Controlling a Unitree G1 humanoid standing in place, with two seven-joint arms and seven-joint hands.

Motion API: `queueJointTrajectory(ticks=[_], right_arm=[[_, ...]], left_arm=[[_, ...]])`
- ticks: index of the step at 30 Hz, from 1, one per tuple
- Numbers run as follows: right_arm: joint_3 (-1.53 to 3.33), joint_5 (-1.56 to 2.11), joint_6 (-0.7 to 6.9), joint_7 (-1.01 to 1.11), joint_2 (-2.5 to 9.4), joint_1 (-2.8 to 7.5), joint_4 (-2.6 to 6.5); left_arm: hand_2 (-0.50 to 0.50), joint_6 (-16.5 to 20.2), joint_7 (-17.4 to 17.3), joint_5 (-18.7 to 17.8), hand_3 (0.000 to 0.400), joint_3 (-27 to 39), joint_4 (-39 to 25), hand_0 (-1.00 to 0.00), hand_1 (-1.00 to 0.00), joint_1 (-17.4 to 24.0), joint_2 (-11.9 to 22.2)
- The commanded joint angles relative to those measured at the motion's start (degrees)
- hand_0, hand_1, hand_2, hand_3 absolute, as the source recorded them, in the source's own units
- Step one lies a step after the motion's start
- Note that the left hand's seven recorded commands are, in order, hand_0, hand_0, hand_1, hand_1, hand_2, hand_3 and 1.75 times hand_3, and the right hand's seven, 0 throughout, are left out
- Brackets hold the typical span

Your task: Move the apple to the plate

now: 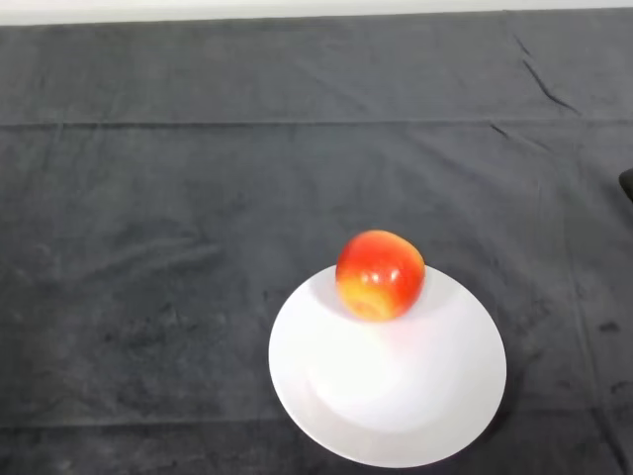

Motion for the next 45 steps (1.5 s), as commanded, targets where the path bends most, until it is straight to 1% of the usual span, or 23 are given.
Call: queueJointTrajectory(ticks=[1, 12, 22, 31, 45], right_arm=[[-0.5, 0.26, -0.06, -0.46, -1.4, 0.29, -1.05], [-0.51, 0.27, -0.04, -0.44, -1.44, 0.25, -0.97], [-0.52, 0.28, -0.03, -0.41, -1.48, 0.22, -0.88], [-0.53, 0.28, -0.02, -0.38, -1.51, 0.19, -0.82], [-0.53, 0.27, -0.02, -0.35, -1.52, 0.17, -0.76]], left_arm=[[0.0, -2.3, 0.9, -0.8, 0.0, 2.9, 0.8, 0.0, 0.0, 2.1, 1.2], [0.0, -6.1, 0.9, -3.3, 0.0, 11.1, 3.4, 0.0, 0.0, 4.7, 0.4], [0.0, -9.4, 1.7, -4.0, 0.0, 14.8, 8.3, 0.0, 0.0, 3.9, -0.8], [0.0, -9.4, 2.4, -4.3, 0.0, 15.7, 9.7, 0.0, 0.0, 2.7, -1.7], [0.0, -9.3, 2.0, -4.3, 0.0, 15.6, 10.2, 0.0, 0.0, 2.0, -2.3]])
